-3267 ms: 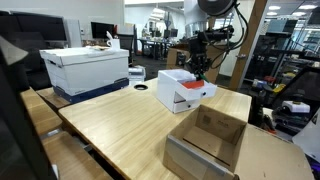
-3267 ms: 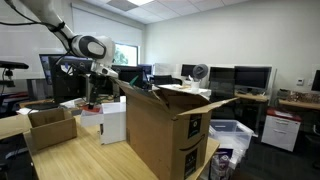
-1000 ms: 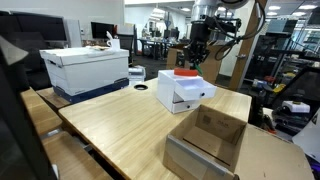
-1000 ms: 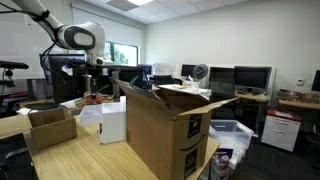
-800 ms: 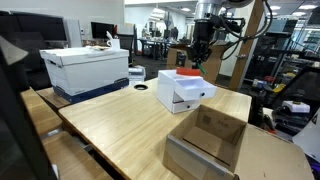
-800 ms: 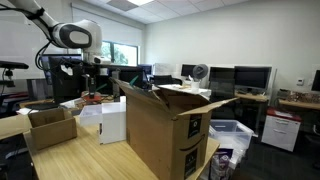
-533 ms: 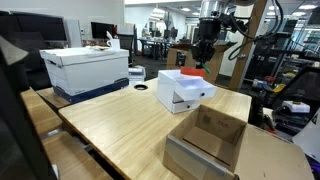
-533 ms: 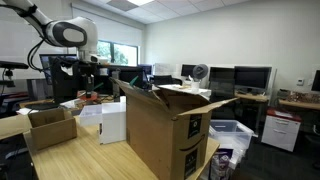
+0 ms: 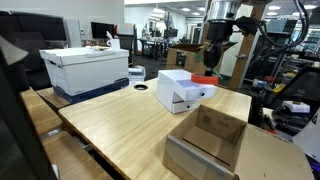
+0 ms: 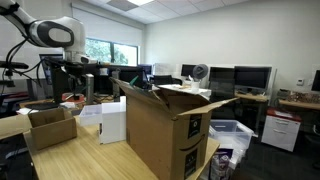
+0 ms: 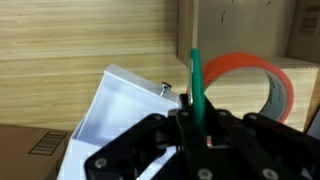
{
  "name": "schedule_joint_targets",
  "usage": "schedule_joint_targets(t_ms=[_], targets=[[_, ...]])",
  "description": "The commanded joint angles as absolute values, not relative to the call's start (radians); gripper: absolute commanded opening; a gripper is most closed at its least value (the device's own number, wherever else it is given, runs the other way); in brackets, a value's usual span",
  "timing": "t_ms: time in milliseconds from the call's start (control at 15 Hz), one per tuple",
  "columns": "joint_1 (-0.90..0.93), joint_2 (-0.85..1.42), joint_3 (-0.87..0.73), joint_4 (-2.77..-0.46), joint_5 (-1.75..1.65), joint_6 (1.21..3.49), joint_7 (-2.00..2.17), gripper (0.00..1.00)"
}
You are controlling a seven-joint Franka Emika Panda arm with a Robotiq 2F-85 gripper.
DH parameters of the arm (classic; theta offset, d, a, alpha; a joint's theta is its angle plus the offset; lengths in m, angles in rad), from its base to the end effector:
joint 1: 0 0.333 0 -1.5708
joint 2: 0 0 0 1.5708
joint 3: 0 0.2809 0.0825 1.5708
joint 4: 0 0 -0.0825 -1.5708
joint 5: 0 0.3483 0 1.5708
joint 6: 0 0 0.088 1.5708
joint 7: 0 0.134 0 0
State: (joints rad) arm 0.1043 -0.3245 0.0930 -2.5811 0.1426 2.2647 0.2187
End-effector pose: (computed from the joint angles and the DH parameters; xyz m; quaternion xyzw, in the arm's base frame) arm 0.3912 0.0831 0.3352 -0.9975 0.0584 0.0042 0.0401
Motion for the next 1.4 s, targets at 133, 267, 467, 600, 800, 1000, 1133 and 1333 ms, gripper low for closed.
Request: schedule_joint_targets(t_ms=[133,267,467,600,800,1000,1133,1333], targets=[[0.174,-0.356,0.126,-2.638,0.172,2.286,0.109,0.05],[0.205,-0.349,0.141,-2.647,0.183,2.281,0.091,0.05],[0.235,-0.335,0.16,-2.661,0.185,2.288,0.084,0.05],[0.25,-0.325,0.166,-2.675,0.191,2.305,0.074,0.05],[0.263,-0.307,0.174,-2.688,0.196,2.328,0.074,0.04],[0.274,-0.283,0.179,-2.693,0.21,2.352,0.072,0.04],[0.28,-0.258,0.188,-2.693,0.215,2.388,0.08,0.05],[0.287,-0.231,0.199,-2.691,0.216,2.425,0.087,0.05]])
